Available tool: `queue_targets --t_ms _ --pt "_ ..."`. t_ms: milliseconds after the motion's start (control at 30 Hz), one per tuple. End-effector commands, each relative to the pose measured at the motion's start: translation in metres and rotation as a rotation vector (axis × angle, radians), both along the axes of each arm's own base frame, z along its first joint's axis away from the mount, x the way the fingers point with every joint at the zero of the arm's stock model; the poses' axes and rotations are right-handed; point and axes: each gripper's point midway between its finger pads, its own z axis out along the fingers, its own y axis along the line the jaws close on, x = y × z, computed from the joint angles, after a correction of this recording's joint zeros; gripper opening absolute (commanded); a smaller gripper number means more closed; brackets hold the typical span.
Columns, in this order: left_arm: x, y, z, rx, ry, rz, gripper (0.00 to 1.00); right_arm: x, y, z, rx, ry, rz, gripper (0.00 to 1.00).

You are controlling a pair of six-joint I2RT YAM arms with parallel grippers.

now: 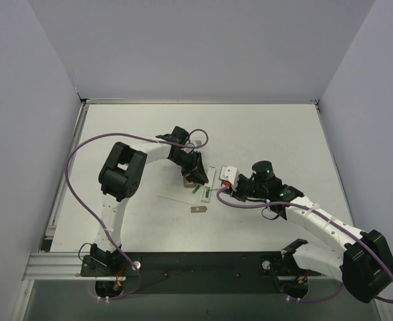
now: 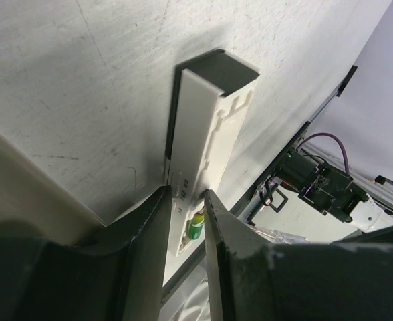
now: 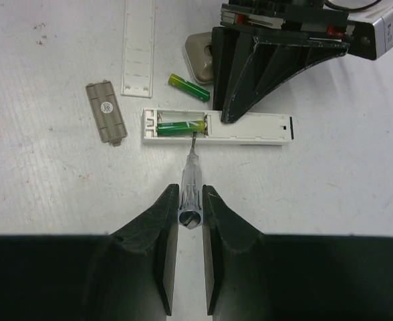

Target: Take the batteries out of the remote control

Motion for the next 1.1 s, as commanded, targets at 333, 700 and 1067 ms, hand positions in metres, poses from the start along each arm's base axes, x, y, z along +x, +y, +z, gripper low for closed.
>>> queue_targets --t_ms 333,700,1067 --pt "-0.004 0.005 -0.021 0.064 0.027 0.001 0.34 -0.003 -0.011 -0.015 0.121 0.062 -0.094 0.00" --pt "-0.007 0.007 -0.022 0.072 0.033 0.001 0.34 -0.017 -0.001 -0.022 0.049 0.023 -0.087 0.00" --pt "-0.010 0.006 -0.026 0.081 0.045 -0.003 0.34 -0.028 0.003 -0.024 0.034 -0.041 -0.173 0.00"
